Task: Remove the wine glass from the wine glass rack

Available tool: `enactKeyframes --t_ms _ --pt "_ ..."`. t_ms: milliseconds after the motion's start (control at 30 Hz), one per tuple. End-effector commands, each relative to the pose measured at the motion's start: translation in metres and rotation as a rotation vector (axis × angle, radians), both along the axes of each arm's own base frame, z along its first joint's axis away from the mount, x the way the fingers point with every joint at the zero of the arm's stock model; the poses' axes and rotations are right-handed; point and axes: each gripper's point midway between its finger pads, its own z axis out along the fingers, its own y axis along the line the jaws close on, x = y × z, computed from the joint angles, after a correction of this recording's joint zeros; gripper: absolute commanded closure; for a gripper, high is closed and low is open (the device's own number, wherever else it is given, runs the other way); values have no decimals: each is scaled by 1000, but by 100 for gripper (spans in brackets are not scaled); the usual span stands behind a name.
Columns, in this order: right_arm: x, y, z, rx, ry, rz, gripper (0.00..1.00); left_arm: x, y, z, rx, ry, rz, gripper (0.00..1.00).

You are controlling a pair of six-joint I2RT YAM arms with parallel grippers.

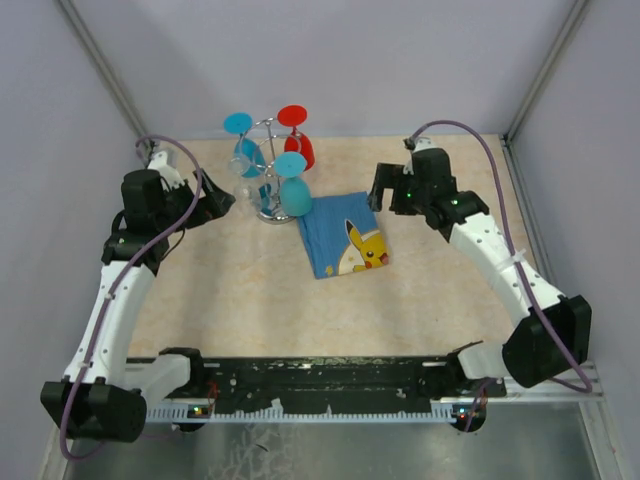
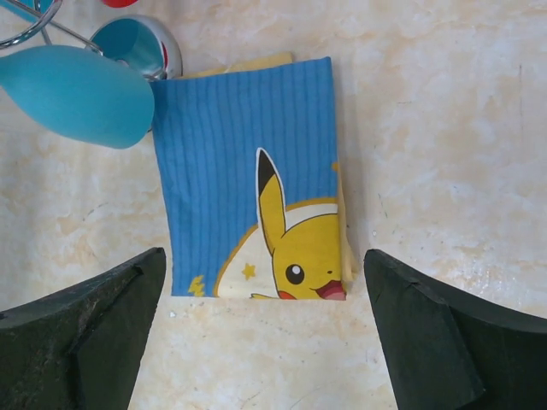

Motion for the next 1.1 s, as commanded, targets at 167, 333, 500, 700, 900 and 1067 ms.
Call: enactKeyframes --t_ms 167,333,500,700,900,1067 --pt "11 22 43 122 -95 70 1 0 -1 1 13 11 -8 0" --pt "22 64 77 388 -162 162 1 0 -2 -3 8 17 -17 0" --pt "49 80 46 353 -42 135 3 -4 0 1 22 3 -13 0" --pt "32 118 -29 398 175 281 1 -8 4 -3 41 -1 -1 0" --pt "-22 169 -47 422 243 503 1 -8 2 -9 27 7 -7 0" --pt "-50 189 -84 488 325 559 1 -9 -4 -13 -1 10 -26 0"
